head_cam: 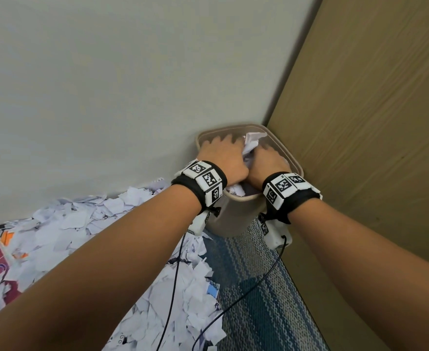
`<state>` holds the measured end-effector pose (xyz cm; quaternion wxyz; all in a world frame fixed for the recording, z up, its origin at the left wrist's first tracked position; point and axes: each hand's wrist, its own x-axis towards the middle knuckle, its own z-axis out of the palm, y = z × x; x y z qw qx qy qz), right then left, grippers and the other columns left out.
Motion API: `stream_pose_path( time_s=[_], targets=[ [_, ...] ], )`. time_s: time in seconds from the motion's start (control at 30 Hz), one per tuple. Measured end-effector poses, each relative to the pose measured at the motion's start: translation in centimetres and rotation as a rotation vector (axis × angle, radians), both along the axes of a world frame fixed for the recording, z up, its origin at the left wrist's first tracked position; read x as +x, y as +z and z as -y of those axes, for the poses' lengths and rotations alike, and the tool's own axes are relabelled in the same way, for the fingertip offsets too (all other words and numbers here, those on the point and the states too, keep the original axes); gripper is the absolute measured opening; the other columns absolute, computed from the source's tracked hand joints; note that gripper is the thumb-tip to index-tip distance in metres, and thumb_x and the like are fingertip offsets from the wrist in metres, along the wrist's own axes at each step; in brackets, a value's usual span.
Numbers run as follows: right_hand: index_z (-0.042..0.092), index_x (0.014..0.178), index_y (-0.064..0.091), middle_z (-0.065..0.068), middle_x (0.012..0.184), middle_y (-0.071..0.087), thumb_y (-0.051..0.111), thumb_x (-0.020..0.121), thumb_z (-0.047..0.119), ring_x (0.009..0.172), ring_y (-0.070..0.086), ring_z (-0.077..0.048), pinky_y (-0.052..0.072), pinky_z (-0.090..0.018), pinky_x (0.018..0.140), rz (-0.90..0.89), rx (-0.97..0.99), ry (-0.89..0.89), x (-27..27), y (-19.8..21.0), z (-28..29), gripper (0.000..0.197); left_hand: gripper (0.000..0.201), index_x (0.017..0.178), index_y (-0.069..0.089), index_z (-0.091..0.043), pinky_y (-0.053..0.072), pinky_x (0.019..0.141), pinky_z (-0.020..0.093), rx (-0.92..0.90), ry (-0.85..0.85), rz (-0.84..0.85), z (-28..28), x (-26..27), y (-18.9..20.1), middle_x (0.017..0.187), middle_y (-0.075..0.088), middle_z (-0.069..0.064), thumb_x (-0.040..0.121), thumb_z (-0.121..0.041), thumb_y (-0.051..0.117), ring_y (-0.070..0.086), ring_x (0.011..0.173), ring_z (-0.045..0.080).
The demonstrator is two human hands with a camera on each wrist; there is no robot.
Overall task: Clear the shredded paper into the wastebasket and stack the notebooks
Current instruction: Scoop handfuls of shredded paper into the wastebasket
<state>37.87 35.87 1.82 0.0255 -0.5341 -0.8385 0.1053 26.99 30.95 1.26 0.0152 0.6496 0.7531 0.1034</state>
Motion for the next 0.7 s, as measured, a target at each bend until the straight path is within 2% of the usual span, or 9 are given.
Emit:
stream_pose_path(
  time_s=[0.07, 0.13, 0.2, 0.27, 0.33, 0.43, 0.5, 0.6, 0.7],
  targets=[
    [0.020, 0.133, 0.045, -0.006, 0.134, 0.051, 0.056, 0.075, 0.039, 0.118, 0.054, -0.029, 0.046, -0.044, 0.098, -0.159, 0.022, 0.007, 0.1, 0.3, 0.1, 0.062, 0.059, 0.135, 0.043, -0.019, 0.041, 0.091, 0.045, 0.138, -0.026, 0.072, 0.0, -0.3, 0.0, 0.132, 0.052, 0.005, 0.081, -0.041, 0.042, 0.052, 0.117, 0.029],
    [0.021, 0.134, 0.043, -0.003, 0.134, 0.053, 0.060, 0.074, 0.036, 0.116, 0.056, -0.028, 0.047, -0.041, 0.096, -0.251, 0.025, 0.016, 0.4, 0.5, 0.2, 0.065, 0.059, 0.135, 0.044, -0.020, 0.045, 0.093, 0.043, 0.227, -0.029, 0.153, 0.1, -0.6, 0.0, 0.130, 0.056, 0.002, 0.080, -0.040, 0.045, 0.056, 0.115, 0.025],
    [0.026, 0.126, 0.047, -0.002, 0.121, 0.061, 0.061, 0.072, 0.029, 0.107, 0.060, -0.026, 0.049, -0.035, 0.088, -0.319, 0.007, 0.009, 0.5, 0.8, 0.3, 0.056, 0.053, 0.129, 0.051, -0.022, 0.046, 0.093, 0.040, 0.297, -0.003, 0.232, 0.3, -1.1, -0.1, 0.123, 0.062, -0.001, 0.080, -0.040, 0.046, 0.059, 0.110, 0.023],
    [0.026, 0.119, 0.050, -0.004, 0.110, 0.066, 0.060, 0.071, 0.025, 0.101, 0.062, -0.029, 0.048, -0.031, 0.083, -0.352, -0.005, -0.013, 0.8, 1.1, 0.4, 0.049, 0.043, 0.120, 0.058, -0.023, 0.047, 0.090, 0.038, 0.317, 0.003, 0.272, 0.8, -1.6, -0.1, 0.114, 0.066, 0.000, 0.080, -0.033, 0.045, 0.061, 0.104, 0.025],
    [0.024, 0.115, 0.052, -0.008, 0.106, 0.067, 0.059, 0.076, 0.025, 0.097, 0.062, -0.033, 0.048, -0.032, 0.080, -0.362, 0.014, -0.040, 1.2, 1.3, 0.5, 0.040, 0.039, 0.119, 0.059, -0.021, 0.047, 0.091, 0.038, 0.348, 0.008, 0.329, 1.4, -2.2, -0.2, 0.115, 0.063, 0.004, 0.082, -0.021, 0.048, 0.059, 0.106, 0.027],
    [0.025, 0.105, 0.059, -0.012, 0.096, 0.069, 0.053, 0.083, 0.028, 0.087, 0.063, -0.035, 0.051, -0.034, 0.076, -0.402, 0.102, -0.072, 1.5, 1.5, 0.6, 0.023, 0.043, 0.121, 0.057, -0.012, 0.045, 0.093, 0.038, 0.428, 0.009, 0.366, 2.7, -3.4, 0.0, 0.118, 0.057, 0.009, 0.080, -0.001, 0.046, 0.055, 0.108, 0.027],
    [0.021, 0.098, 0.066, -0.012, 0.093, 0.070, 0.051, 0.089, 0.027, 0.087, 0.064, -0.034, 0.050, -0.035, 0.079, -0.451, 0.198, -0.053, 1.5, 1.6, 0.6, 0.018, 0.038, 0.115, 0.059, -0.010, 0.045, 0.090, 0.035, 0.470, 0.013, 0.365, 3.4, -4.4, 0.2, 0.113, 0.057, 0.008, 0.082, 0.001, 0.045, 0.055, 0.104, 0.026],
    [0.009, 0.097, 0.068, -0.015, 0.101, 0.068, 0.050, 0.095, 0.024, 0.097, 0.058, -0.034, 0.040, -0.035, 0.088, -0.480, 0.345, 0.007, 1.3, 2.0, 0.6, 0.024, 0.027, 0.107, 0.063, -0.008, 0.046, 0.088, 0.036, 0.537, 0.034, 0.397, 4.3, -5.9, 0.3, 0.106, 0.057, 0.010, 0.088, -0.002, 0.045, 0.055, 0.099, 0.026],
    [0.009, 0.094, 0.068, -0.012, 0.100, 0.063, 0.048, 0.094, 0.026, 0.099, 0.053, -0.032, 0.037, -0.034, 0.088, -0.568, 0.376, 0.011, 0.4, 2.7, 0.9, 0.026, 0.024, 0.104, 0.063, -0.010, 0.045, 0.086, 0.035, 0.587, 0.081, 0.429, 5.4, -7.3, 0.7, 0.103, 0.056, 0.009, 0.091, -0.005, 0.044, 0.054, 0.097, 0.024]
  ],
)
